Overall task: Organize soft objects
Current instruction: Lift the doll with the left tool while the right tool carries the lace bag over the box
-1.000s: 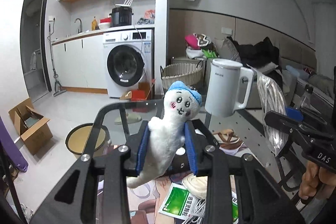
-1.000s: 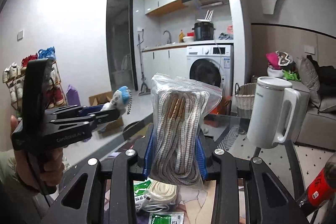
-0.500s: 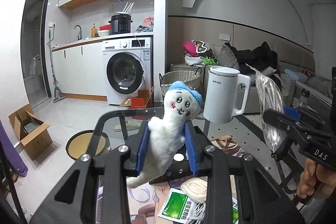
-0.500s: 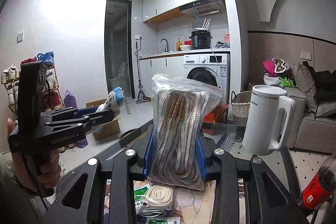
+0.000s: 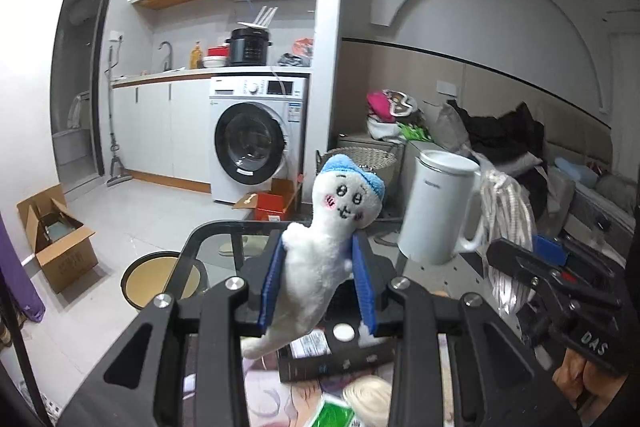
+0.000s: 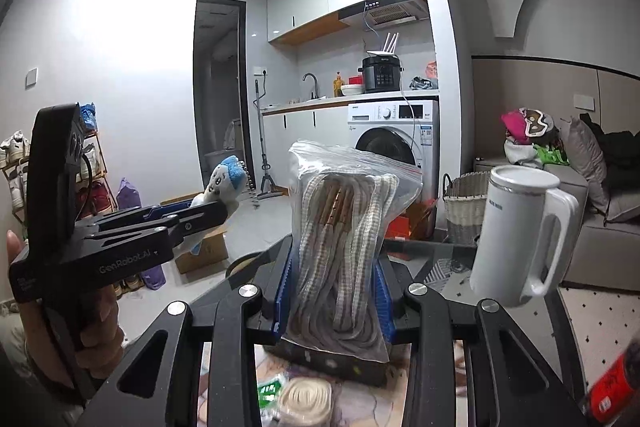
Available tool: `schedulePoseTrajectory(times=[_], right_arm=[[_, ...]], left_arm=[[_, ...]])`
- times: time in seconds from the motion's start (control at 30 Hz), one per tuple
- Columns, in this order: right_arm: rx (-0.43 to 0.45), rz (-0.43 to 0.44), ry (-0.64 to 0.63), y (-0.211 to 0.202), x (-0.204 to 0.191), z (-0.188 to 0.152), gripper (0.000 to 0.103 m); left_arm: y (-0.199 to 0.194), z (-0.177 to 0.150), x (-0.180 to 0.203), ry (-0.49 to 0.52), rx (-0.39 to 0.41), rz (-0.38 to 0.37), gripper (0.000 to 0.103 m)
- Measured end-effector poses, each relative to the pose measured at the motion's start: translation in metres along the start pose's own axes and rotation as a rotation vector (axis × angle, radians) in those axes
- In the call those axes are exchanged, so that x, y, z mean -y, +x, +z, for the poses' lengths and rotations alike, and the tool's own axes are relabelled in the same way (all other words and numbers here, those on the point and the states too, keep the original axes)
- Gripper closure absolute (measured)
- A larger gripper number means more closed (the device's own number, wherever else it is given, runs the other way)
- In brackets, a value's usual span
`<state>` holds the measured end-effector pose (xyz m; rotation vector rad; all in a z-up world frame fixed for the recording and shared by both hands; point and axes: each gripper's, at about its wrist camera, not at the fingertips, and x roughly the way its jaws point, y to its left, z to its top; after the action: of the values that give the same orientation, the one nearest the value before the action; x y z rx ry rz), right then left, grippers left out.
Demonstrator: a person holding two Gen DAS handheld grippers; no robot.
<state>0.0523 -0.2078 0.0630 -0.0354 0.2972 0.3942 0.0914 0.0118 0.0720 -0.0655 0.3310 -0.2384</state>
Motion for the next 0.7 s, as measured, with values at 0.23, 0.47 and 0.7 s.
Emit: schedulePoseTrajectory(times=[0.23, 0.47, 0.7], right_arm=[[-0.004, -0.022, 0.033, 0.038, 0.006, 0.01, 0.069], [-0.044, -0.036, 0.024, 0.078, 0.003, 0.006, 0.069], [-0.101, -0.056, 0.058, 0.103, 0.012, -0.001, 0.069]], left_arm=[[0.039, 0.012, -0.001, -0.001, 0.016, 0.076, 0.071], [0.066, 0.011, -0.002, -0.033, 0.003, 0.068, 0.071], [0.092, 0.004, -0.001, -0.038, -0.064, 0.07, 0.071]])
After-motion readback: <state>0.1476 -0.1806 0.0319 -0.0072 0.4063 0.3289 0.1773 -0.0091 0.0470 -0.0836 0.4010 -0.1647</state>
